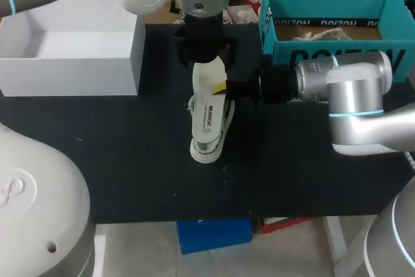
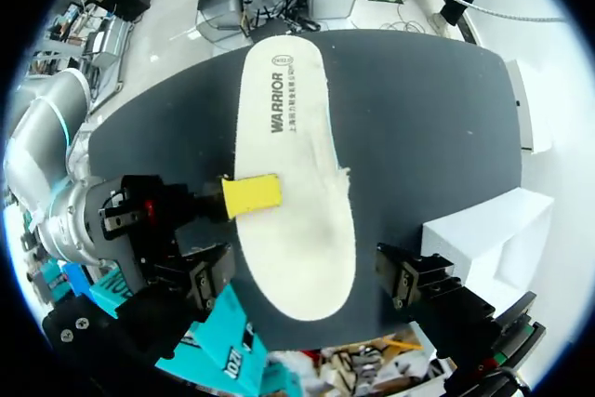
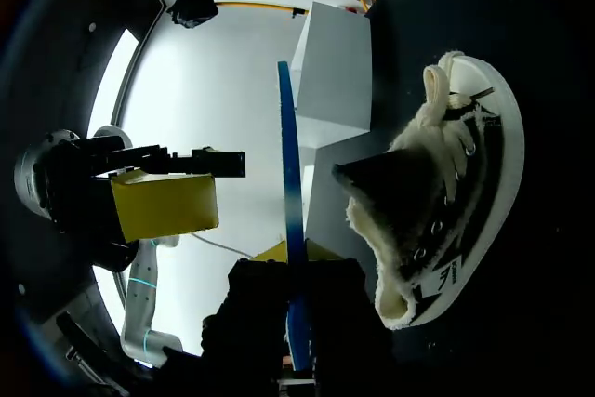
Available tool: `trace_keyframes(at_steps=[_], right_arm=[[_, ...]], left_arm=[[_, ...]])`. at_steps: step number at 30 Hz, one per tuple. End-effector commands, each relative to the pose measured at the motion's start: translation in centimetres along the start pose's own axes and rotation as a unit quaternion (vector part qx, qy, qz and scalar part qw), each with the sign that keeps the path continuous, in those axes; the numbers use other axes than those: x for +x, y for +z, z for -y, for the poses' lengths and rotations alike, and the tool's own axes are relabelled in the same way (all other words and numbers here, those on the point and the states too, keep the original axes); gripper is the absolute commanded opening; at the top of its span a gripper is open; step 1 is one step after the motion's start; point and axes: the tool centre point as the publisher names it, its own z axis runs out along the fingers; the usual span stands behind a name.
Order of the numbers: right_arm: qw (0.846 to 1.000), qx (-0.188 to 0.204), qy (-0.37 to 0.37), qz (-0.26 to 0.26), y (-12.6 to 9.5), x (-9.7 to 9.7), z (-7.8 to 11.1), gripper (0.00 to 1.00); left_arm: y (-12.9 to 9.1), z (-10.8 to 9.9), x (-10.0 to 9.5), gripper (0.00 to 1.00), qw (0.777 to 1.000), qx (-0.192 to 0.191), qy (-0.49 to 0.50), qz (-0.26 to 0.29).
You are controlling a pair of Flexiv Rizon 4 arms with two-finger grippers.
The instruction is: Take the shoe out of the shoebox, open the shoe tongue, remove and reinsert the insole, then place the shoe into the shoebox
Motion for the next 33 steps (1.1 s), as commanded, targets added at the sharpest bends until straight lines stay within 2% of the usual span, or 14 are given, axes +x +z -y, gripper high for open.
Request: trace_keyframes(at_steps=[1, 13, 19, 25, 33], right_arm=[[1.0, -0.001, 0.0, 0.002, 0.0, 0.1, 0.1, 0.0], [1.0, -0.001, 0.0, 0.002, 0.0, 0.1, 0.1, 0.0], [1.0, -0.001, 0.0, 0.002, 0.0, 0.1, 0.1, 0.0], [1.0, -0.001, 0.0, 0.002, 0.0, 0.1, 0.1, 0.0], [1.0, -0.001, 0.0, 0.002, 0.0, 0.1, 0.1, 0.0]], left_arm=[[0.1, -1.4, -0.1, 1.0, 1.0, 0.003, 0.001, -0.002], [1.4, -4.6, 0.6, 1.0, 1.0, 0.011, -0.012, 0.001], [1.7, -5.4, 0.9, 1.0, 1.0, 0.012, -0.025, 0.001], [1.5, -4.9, 0.5, 1.0, 1.0, 0.011, -0.025, 0.003], [1.0, -2.3, 0.0, 1.0, 1.0, 0.014, -0.018, -0.004]])
